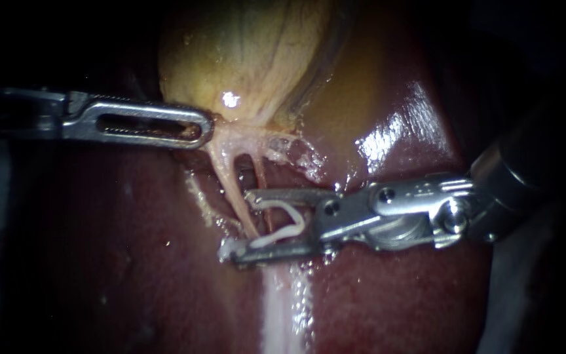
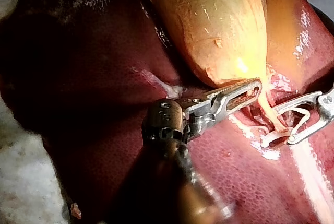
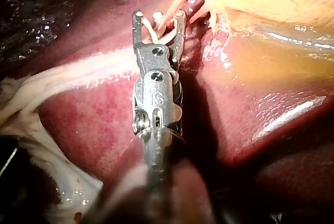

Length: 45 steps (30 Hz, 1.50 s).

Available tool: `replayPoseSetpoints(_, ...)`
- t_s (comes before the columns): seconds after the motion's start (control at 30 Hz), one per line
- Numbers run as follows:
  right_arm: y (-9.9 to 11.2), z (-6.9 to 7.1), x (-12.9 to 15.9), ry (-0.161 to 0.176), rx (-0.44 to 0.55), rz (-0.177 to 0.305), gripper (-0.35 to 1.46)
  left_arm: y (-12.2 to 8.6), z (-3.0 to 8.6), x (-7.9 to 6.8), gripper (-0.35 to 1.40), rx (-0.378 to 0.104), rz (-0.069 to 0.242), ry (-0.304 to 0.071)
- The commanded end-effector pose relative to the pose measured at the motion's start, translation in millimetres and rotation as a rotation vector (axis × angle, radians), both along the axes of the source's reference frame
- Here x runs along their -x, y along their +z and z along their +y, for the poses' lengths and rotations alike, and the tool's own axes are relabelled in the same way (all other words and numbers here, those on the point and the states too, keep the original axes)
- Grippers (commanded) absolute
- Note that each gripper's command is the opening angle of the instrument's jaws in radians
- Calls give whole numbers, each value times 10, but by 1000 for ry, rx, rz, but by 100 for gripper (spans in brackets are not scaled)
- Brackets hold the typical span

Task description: Clipping second clip left tube

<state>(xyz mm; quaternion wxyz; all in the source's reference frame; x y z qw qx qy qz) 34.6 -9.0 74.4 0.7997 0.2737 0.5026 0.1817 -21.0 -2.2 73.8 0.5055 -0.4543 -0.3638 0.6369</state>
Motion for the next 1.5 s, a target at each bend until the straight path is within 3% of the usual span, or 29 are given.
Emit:
replayPoseSetpoints(0.03, 2, -1, -1, -1, -3, 1, 50, 0, 0, 0, -35, 0, 0, 0)
replayPoseSetpoints(0.33, 9, -13, -18, -8, -64, -2, 50, 0, 0, 1, -35, 0, 1, -1)
replayPoseSetpoints(1.07, 13, -18, -41, 0, -167, -11, 40, 0, 0, 4, -35, 0, 2, -2)
replayPoseSetpoints(1.37, 16, -17, -34, 2, -226, -23, -5, 0, 0, 4, -35, 0, 2, -2)
replayPoseSetpoints(1.47, 17, -17, -33, 10, -262, -30, -35, 1, 0, 4, -35, 0, 2, -2)
replayPoseSetpoints(1.5, 17, -17, -32, 7, -269, -29, -35, 1, 0, 4, -35, 0, 2, -2)
